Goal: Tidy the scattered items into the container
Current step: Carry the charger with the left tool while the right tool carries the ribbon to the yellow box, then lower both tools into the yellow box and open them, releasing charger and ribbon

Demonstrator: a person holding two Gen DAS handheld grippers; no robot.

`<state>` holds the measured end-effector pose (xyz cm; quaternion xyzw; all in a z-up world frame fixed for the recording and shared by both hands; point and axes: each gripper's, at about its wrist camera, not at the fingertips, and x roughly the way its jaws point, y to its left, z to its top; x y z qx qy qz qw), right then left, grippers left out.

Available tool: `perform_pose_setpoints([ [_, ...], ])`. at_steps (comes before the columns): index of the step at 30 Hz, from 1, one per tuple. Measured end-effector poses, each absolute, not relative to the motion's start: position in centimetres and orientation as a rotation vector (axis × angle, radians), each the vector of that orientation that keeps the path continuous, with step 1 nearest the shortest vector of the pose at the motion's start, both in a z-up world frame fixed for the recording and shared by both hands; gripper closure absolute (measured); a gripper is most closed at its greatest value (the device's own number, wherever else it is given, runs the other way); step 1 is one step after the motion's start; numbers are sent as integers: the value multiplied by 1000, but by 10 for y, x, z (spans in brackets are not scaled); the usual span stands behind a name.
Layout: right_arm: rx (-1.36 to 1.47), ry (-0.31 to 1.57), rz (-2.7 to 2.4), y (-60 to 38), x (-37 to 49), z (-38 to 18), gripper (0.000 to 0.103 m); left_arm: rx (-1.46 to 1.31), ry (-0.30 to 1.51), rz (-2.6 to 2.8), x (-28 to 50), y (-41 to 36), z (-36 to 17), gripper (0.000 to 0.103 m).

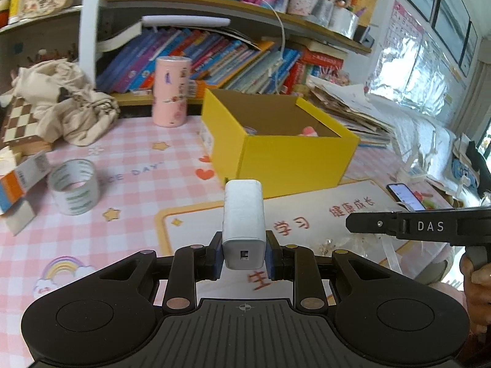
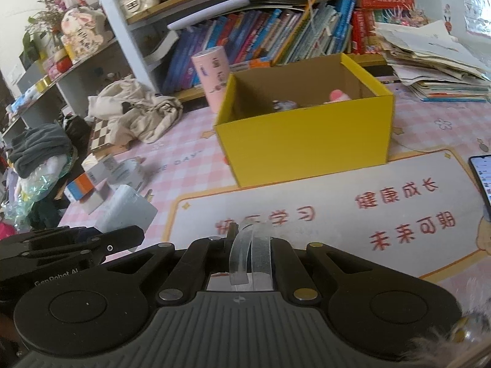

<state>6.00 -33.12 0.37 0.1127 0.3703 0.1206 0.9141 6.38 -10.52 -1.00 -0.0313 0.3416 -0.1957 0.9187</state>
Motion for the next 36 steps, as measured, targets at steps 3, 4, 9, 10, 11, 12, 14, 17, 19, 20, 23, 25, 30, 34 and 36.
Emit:
perform_pose_setpoints([
  [3, 235, 769, 248, -345, 64, 3, 100, -56, 709, -409, 68, -120, -11, 79],
  [4, 236, 771, 248, -350, 65, 2, 100, -54, 711, -409, 69, -125, -11, 78],
  [9, 233, 777, 250, -369, 72, 2, 100, -55, 721, -408, 76, -145, -13, 79],
  [10, 232, 778, 251, -373, 73, 2, 100, -55, 722, -409, 77, -149, -13, 79],
  [11, 231, 779, 251, -377, 75, 1, 100, -54, 724, -409, 78, -153, -14, 78],
  [12, 229, 780, 252, -381, 77, 1, 100, -54, 726, -410, 80, -157, -14, 79],
  [14, 226, 782, 254, -388, 80, 1, 100, -54, 729, -411, 83, -166, -15, 79],
  [17, 222, 785, 257, -399, 86, 1, 100, -56, 735, -407, 88, -178, -16, 79],
  [19, 218, 786, 262, -406, 90, 0, 100, -58, 738, -405, 92, -184, -18, 79],
  [20, 214, 785, 265, -410, 92, 0, 100, -59, 739, -404, 94, -188, -18, 79],
  [23, 206, 783, 279, -420, 99, 1, 100, -56, 738, -397, 100, -199, -19, 79],
  [25, 205, 782, 293, -426, 105, 2, 100, -54, 732, -389, 104, -205, -18, 79],
  [30, 189, 745, 332, -440, 119, 12, 100, -60, 693, -364, 113, -218, -7, 78],
  [34, 158, 677, 373, -448, 129, 29, 100, -93, 657, -348, 122, -225, 6, 78],
  [36, 141, 635, 398, -450, 133, 40, 100, -112, 635, -341, 127, -227, 15, 79],
])
